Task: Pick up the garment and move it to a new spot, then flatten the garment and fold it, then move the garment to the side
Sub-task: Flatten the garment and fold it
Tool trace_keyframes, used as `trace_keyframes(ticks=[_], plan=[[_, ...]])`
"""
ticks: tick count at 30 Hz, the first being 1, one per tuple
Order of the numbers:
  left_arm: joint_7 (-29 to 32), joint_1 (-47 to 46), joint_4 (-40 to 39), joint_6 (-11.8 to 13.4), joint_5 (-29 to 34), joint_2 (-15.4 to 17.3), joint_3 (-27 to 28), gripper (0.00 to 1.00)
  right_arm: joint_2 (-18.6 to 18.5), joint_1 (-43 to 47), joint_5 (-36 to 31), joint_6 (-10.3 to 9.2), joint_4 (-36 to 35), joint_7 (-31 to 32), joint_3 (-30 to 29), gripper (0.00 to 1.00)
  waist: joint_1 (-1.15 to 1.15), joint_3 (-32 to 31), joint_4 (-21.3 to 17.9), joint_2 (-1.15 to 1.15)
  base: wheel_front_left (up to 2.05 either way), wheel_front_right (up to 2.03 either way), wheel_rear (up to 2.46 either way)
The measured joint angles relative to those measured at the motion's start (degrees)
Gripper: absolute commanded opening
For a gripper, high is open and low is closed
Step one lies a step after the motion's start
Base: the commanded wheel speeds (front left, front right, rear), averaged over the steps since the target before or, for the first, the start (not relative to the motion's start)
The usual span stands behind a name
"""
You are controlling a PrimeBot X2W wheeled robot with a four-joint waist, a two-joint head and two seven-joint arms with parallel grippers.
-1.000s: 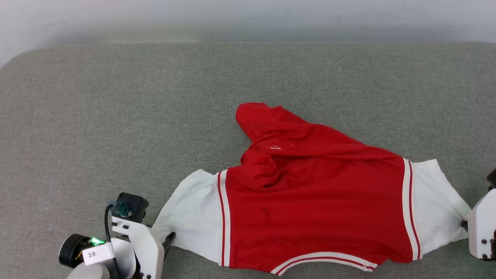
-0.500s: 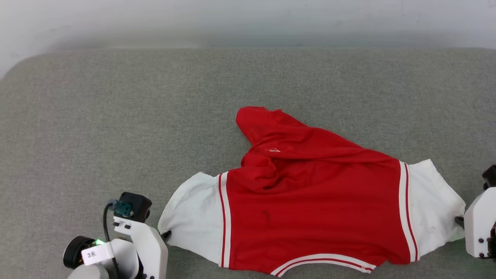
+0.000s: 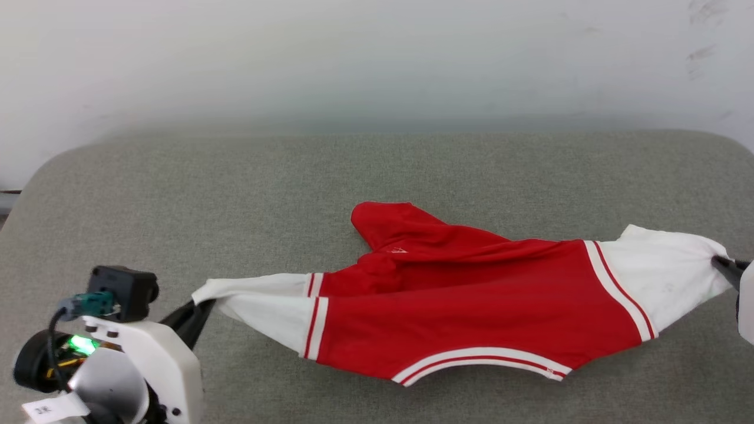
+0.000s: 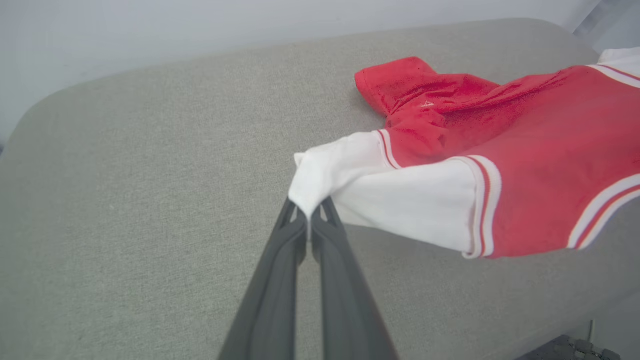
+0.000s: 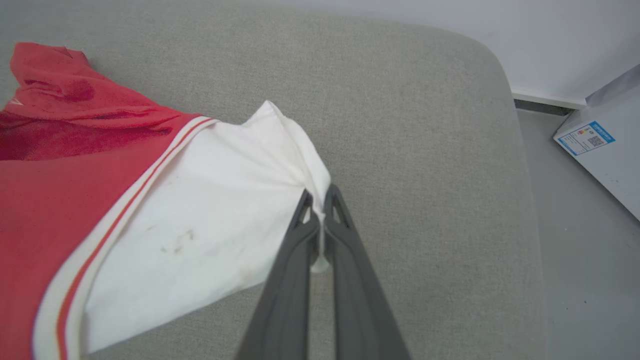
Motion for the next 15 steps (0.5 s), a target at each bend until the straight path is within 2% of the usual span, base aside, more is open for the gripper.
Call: trace_keyframes(ticks=[8, 15], plan=[[-2.37, -2.04, -5.86, 1.45, -0.35, 3.6, 8.2, 0.0, 0.1, -6.19, 3.34, 0.01, -7.26, 3.39, -3.81, 0.0, -0.01, -3.05, -1.36, 0.0, 0.0, 0.0, 0.0], [-6.19, -8.76, -6.95, 0.64, -1.58, 4.78, 13.02, 0.0, 1.42, -13.15, 3.3, 0.01, -9.16, 2.07, -4.88, 0.0, -0.01, -3.54, -2.28, 0.0, 0.0, 0.0, 0.0]])
